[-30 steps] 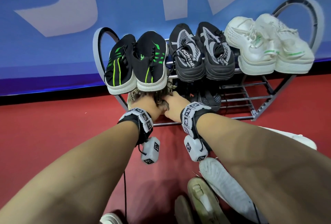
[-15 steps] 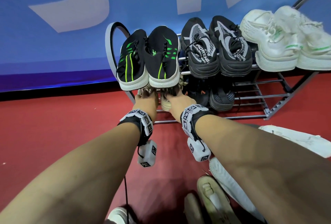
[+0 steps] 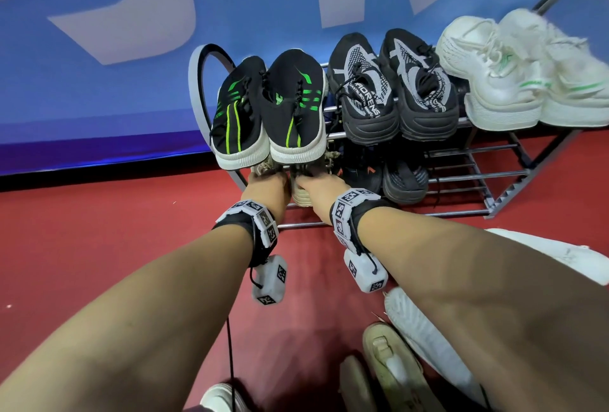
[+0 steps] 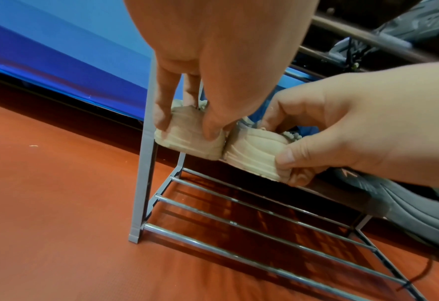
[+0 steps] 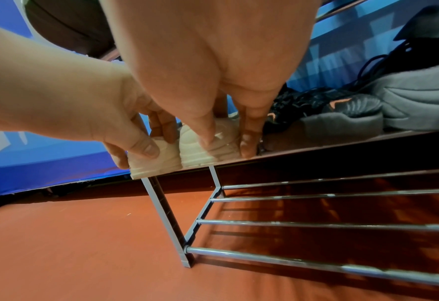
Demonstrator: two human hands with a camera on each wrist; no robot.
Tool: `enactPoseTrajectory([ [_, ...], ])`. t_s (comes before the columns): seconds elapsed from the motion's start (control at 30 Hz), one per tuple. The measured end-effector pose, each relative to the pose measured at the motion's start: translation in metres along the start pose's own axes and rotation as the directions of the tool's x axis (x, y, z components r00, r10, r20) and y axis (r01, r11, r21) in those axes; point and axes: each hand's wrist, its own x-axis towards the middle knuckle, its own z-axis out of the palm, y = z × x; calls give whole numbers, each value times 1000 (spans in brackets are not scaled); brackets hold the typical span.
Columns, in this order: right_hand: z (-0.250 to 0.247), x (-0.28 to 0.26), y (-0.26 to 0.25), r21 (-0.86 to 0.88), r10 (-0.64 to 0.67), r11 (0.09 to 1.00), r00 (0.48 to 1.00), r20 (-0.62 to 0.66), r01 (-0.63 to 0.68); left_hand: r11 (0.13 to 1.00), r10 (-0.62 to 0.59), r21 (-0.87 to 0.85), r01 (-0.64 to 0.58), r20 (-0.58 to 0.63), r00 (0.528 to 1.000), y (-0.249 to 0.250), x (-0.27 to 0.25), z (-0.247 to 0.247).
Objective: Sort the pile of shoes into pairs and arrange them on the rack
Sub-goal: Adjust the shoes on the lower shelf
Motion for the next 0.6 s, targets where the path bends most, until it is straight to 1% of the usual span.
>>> enactPoseTrajectory([
  [0.1, 3, -3, -4, 11, 31, 999, 1000, 4, -31, 997, -22, -70, 23, 18, 1000, -3, -1, 3],
  [0.2, 5, -4, -7, -5, 80, 997, 996, 33, -80, 994, -27, -107, 27, -1, 1000, -2, -4, -1],
  [0.33, 8, -6, -5, 55, 82, 995, 994, 68, -85, 997, 12, -75, -15, -44, 999, 1, -6, -3],
  [0.43, 4, -10, -2, 78, 44, 996, 996, 80, -50, 999, 19, -27, -19, -12, 1000, 3, -2, -3],
  [0.5, -1, -14, 1, 85, 21, 996, 998, 54, -25, 1000, 4, -23, -4, 17, 1000, 8, -2, -7],
  [0.6, -12, -20, 15, 105, 43, 994, 997, -60, -36, 997, -34, -67, 37, 39, 999, 21, 2, -15],
])
